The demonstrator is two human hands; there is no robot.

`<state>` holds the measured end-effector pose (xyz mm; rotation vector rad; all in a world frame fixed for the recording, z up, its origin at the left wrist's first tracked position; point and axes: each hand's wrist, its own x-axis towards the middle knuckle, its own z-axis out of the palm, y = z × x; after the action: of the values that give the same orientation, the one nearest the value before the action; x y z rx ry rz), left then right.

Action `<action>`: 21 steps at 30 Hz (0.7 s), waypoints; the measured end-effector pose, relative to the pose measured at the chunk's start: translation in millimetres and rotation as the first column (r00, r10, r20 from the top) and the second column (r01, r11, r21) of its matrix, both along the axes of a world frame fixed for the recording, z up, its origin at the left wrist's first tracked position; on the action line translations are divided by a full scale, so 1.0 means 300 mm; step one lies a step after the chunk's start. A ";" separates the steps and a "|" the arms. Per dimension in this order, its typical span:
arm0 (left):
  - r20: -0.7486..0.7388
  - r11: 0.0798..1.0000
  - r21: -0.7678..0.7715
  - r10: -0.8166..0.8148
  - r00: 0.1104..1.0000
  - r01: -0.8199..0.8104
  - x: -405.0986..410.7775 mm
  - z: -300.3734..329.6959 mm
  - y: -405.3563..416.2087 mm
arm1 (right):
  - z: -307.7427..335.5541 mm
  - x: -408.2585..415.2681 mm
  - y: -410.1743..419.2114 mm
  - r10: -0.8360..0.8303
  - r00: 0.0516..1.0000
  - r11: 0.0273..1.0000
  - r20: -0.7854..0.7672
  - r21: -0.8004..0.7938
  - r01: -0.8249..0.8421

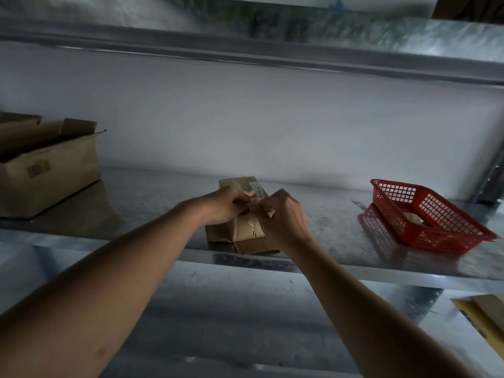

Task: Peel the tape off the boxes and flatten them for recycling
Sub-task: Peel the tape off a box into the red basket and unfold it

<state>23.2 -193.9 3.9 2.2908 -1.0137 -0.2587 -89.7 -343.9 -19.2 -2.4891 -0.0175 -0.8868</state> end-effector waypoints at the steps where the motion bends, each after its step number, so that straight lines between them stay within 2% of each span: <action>1: 0.002 1.000 -0.002 -0.006 1.000 0.006 0.003 -0.002 0.000 | -0.003 0.002 -0.002 0.015 1.000 1.000 0.014 0.019 -0.015; 5: -0.034 0.999 -0.032 -0.020 0.999 0.019 -0.001 -0.003 0.002 | -0.022 0.014 0.017 0.043 0.999 0.995 0.029 0.093 -0.046; 7: -0.029 1.000 -0.002 -0.013 1.000 0.013 0.003 0.011 0.007 | -0.018 0.025 0.040 0.082 0.996 0.973 0.040 0.212 -0.088; 8: -0.030 1.000 0.024 -0.010 1.000 0.010 0.011 0.018 0.013 | -0.011 0.031 0.047 0.124 0.991 0.926 0.045 0.354 -0.132; 10: -0.035 0.996 0.090 -0.022 0.999 0.025 0.026 0.034 0.020 | 0.006 0.033 0.054 0.211 0.975 0.716 0.061 0.670 -0.197; 12: -0.015 0.985 0.157 -0.073 0.997 0.074 0.036 0.054 0.021 | 0.006 0.025 0.051 0.279 0.957 0.504 0.074 0.837 -0.212; 14: 0.111 0.964 0.248 -0.122 0.986 0.091 0.042 0.080 0.017 | -0.006 0.018 0.038 0.256 0.963 0.408 0.082 0.894 -0.184; 16: 0.253 0.915 0.397 -0.184 0.950 0.071 0.039 0.113 0.007 | -0.002 0.017 0.008 0.159 0.985 0.403 0.067 0.906 -0.127; 18: 0.299 0.839 0.544 -0.228 0.927 0.031 0.029 0.140 -0.019 | 0.006 0.013 -0.029 0.058 0.997 0.368 0.053 0.927 -0.071; 20: 0.358 0.779 0.626 -0.255 0.898 -0.028 0.014 0.150 -0.057 | 0.008 0.002 -0.057 -0.024 0.998 0.285 0.050 0.958 -0.041; 21: 0.390 0.768 0.638 -0.264 0.882 -0.053 0.005 0.150 -0.071 | 0.006 -0.003 -0.065 -0.060 0.998 0.300 0.037 0.954 -0.017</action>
<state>24.8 -215.3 48.8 3.0116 -1.4807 -0.1051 -90.5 -363.4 -17.4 -1.2723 0.4206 -0.6572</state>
